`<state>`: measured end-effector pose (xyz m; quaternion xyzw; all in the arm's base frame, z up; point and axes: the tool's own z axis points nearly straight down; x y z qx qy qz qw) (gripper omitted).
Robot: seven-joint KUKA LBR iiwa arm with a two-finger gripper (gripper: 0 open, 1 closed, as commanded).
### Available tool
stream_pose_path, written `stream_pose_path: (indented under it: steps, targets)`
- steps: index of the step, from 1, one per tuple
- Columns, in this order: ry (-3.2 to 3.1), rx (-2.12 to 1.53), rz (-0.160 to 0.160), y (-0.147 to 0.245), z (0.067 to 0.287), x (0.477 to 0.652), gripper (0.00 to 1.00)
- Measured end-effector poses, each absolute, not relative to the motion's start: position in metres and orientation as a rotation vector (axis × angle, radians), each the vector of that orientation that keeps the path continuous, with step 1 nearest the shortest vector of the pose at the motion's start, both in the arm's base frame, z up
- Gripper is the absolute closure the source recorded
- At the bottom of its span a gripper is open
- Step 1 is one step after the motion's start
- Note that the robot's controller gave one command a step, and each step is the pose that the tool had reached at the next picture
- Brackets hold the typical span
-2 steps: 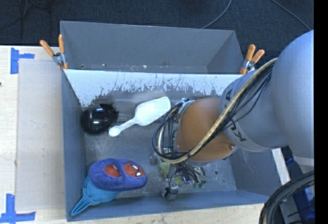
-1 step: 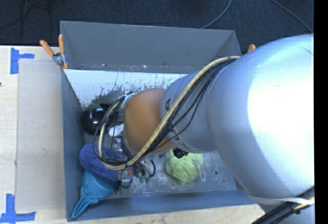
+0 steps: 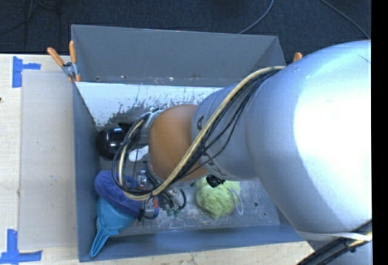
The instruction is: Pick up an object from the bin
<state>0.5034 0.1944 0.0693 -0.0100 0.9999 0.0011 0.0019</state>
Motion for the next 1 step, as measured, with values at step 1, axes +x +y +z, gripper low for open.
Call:
stream_pose_path:
  steps: [1]
  targets:
    - [3.126, 0.224, 0.003, 0.1383, 0.1333, 0.5522, 1.0]
